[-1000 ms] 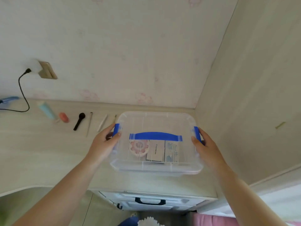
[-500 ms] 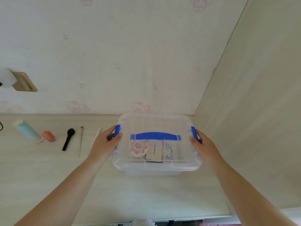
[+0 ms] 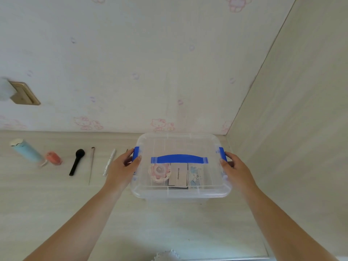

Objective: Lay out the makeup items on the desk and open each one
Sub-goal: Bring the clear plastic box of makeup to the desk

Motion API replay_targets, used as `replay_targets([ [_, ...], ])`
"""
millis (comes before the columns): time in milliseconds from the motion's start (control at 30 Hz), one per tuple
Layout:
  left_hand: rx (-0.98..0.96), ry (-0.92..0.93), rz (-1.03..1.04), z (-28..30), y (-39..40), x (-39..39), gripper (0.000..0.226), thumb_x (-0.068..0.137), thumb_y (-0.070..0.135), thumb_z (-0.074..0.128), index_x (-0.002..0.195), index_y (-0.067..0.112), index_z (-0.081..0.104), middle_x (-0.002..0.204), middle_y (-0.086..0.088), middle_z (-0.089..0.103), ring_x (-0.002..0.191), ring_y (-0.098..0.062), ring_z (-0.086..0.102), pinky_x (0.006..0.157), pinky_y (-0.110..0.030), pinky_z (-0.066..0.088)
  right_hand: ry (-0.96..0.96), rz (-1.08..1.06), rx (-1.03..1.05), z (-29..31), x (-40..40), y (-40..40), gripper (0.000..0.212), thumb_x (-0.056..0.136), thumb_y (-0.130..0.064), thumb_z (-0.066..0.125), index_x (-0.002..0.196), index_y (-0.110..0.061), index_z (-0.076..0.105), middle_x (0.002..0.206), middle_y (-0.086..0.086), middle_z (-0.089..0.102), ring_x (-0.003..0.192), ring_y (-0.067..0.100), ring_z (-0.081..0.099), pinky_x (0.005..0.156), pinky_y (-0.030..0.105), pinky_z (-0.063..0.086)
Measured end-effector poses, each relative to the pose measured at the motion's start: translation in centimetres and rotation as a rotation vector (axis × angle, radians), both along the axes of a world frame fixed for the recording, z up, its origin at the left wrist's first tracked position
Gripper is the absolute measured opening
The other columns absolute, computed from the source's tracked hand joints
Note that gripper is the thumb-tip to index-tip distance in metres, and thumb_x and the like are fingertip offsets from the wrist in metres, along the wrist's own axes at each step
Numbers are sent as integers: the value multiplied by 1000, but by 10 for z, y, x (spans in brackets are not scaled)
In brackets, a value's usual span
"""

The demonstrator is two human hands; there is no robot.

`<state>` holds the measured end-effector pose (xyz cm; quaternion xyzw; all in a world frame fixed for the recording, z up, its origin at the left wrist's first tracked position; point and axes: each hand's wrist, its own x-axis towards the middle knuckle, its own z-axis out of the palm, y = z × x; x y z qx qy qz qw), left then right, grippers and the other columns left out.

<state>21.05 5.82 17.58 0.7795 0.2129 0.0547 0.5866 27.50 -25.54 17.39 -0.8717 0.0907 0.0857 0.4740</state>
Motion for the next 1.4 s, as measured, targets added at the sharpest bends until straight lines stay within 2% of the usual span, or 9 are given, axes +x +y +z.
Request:
replay_targets([
  [200, 174, -14, 77, 0, -5, -1, 14, 86, 41, 58, 88, 54, 61, 67, 7, 68, 50, -4, 60, 52, -18, 41, -6, -60, -61, -3, -6, -2, 24, 87, -51, 52, 103, -33, 55, 75, -8, 65, 64, 7, 63, 54, 22, 41],
  [433, 280, 15, 66, -6, 0, 3, 20, 87, 42, 54, 73, 54, 61, 60, 1, 67, 44, -5, 55, 50, -21, 41, -78, -5, -153, -3, -5, -2, 18, 91, -47, 46, 96, -33, 56, 71, -9, 64, 63, 6, 63, 54, 23, 41],
  [600, 324, 32, 103, -11, 2, 6, 27, 90, 35, 49, 66, 32, 62, 52, 2, 59, 47, -11, 52, 49, -22, 37, -98, 40, -230, -3, -3, -4, 24, 94, -42, 39, 84, -30, 57, 66, -7, 63, 62, 10, 62, 53, 23, 38],
  [733, 252, 66, 203, -24, 0, 2, 39, 91, 13, 44, 54, 13, 31, 46, 3, 27, 44, -14, 24, 46, -26, 19, -79, 56, -273, -4, 6, -9, 36, 97, -35, 36, 72, -19, 57, 60, -2, 56, 56, 16, 55, 50, 25, 35],
  [900, 40, 137, 202, -36, 7, 3, 33, 91, 16, 43, 67, -6, 48, 62, -11, 45, 58, -19, 37, 57, -30, 26, 62, -34, -121, -20, 5, -17, 44, 98, -19, 37, 56, -10, 45, 48, -1, 46, 41, 10, 42, 34, 12, 30],
  [1000, -31, 127, 176, -37, 7, 0, 31, 91, 22, 44, 81, -5, 56, 72, -11, 51, 67, -20, 42, 64, -32, 32, 89, -85, 41, -21, 0, -16, 39, 97, -20, 39, 63, -12, 57, 56, 1, 56, 52, 17, 51, 37, 10, 37],
  [1100, -27, 16, 163, -29, 2, -10, 27, 96, 32, 42, 85, 22, 65, 77, 21, 61, 76, -11, 53, 70, -26, 41, 27, -92, 105, -19, -1, -15, 26, 97, -24, 40, 102, -21, 66, 91, -8, 65, 83, 19, 62, 68, 23, 50],
  [1267, 100, -215, 2, -26, -3, -43, 53, 90, 55, 45, 139, 34, 40, 139, 36, 36, 126, 18, 33, 92, 5, 28, -261, 104, 3, -14, -30, -20, 49, 91, -37, 51, 139, -34, 39, 132, -20, 40, 121, -5, 39, 97, 17, 31],
  [1400, 205, -222, -178, -35, -14, -61, 69, 80, 57, 57, 139, 52, 21, 151, 21, 28, 138, 3, 25, 112, -22, 23, -217, 313, -79, -22, -58, -16, 69, 84, -35, 63, 140, -43, 24, 149, -21, 17, 134, -7, 18, 107, 21, 19],
])
